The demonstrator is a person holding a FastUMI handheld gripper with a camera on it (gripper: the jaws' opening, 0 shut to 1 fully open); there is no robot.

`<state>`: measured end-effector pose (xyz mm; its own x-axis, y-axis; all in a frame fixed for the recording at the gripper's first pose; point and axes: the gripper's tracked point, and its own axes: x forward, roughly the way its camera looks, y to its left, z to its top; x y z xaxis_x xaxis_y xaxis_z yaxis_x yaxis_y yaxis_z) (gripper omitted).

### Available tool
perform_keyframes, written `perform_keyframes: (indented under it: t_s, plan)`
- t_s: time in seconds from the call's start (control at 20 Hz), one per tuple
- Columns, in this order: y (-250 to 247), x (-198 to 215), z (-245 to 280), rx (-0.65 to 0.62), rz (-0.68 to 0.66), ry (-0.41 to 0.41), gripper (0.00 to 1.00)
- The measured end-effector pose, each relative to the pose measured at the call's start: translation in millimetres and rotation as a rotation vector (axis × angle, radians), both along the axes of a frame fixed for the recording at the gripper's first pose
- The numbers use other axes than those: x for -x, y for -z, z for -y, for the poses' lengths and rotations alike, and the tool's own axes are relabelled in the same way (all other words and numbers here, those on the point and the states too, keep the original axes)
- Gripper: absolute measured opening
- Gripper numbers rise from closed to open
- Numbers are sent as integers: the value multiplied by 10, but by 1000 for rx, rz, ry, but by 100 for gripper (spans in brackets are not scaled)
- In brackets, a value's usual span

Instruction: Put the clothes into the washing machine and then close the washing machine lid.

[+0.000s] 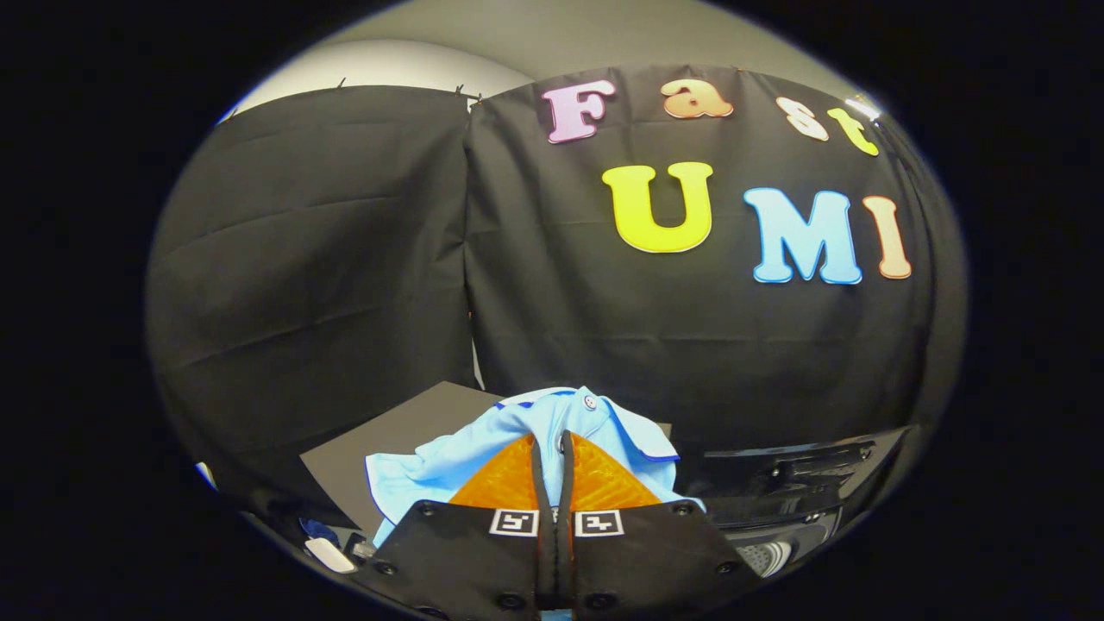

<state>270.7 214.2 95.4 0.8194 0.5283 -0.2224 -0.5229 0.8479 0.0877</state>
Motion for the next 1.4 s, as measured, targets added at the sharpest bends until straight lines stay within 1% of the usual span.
perform_keyframes:
  t_s: [0.35,0.85,1.15,1.4]
  plan:
    - [-56,-21,589,26,38,87,1]
    - [-122,-15,1289,39,56,174,1]
    - [-208,-48,1787,40,90,251,1]
    - [-122,-94,2134,60,88,303,1]
